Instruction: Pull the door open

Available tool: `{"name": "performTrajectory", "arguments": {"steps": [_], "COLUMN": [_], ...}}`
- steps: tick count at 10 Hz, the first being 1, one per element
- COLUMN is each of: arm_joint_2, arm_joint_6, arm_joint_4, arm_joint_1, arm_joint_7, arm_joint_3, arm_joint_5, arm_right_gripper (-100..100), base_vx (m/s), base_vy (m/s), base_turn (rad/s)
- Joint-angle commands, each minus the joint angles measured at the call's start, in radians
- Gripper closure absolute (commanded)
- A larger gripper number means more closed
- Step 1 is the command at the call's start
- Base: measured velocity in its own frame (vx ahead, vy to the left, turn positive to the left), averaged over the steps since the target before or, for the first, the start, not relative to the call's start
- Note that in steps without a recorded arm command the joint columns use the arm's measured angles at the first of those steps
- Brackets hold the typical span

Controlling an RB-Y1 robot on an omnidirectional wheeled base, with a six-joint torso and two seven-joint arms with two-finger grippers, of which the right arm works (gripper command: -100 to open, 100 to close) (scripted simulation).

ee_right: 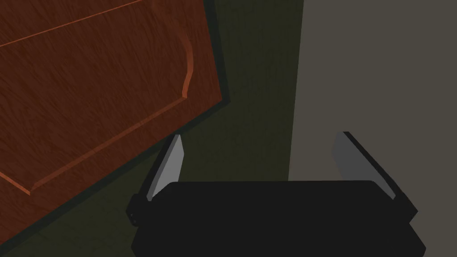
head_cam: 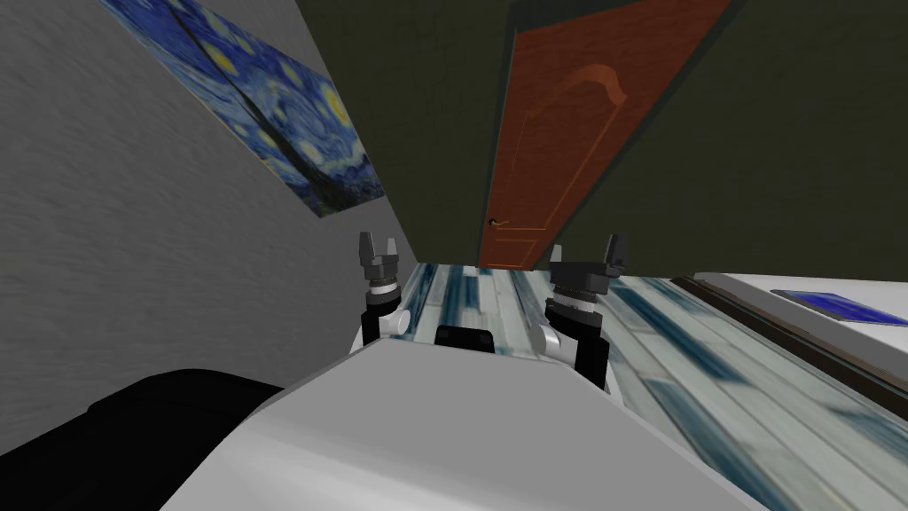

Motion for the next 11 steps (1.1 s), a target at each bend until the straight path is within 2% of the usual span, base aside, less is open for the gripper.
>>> {"name": "performTrajectory", "arguments": {"steps": [1,5,6,11], "arm_joint_2": [-0.010,-0.035,-0.045,-0.072], "arm_joint_6": [-0.004,-0.015,-0.020,-0.035], "arm_joint_4": [0.029,0.114,0.151,0.262], "arm_joint_1": [-0.013,-0.050,-0.066,-0.114], "arm_joint_7": [-0.002,-0.007,-0.009,-0.016], "arm_joint_3": [-0.004,-0.015,-0.020,-0.034], "arm_joint_5": [0.005,0.021,0.028,0.048], "arm_right_gripper": [-100,-100,-100,-100], "base_vx": [0.060,0.138,0.127,0.104], "base_vy": [-0.010,0.002,0.016,-0.006], "base_turn": [-0.004,0.004,0.000,0.002]}}
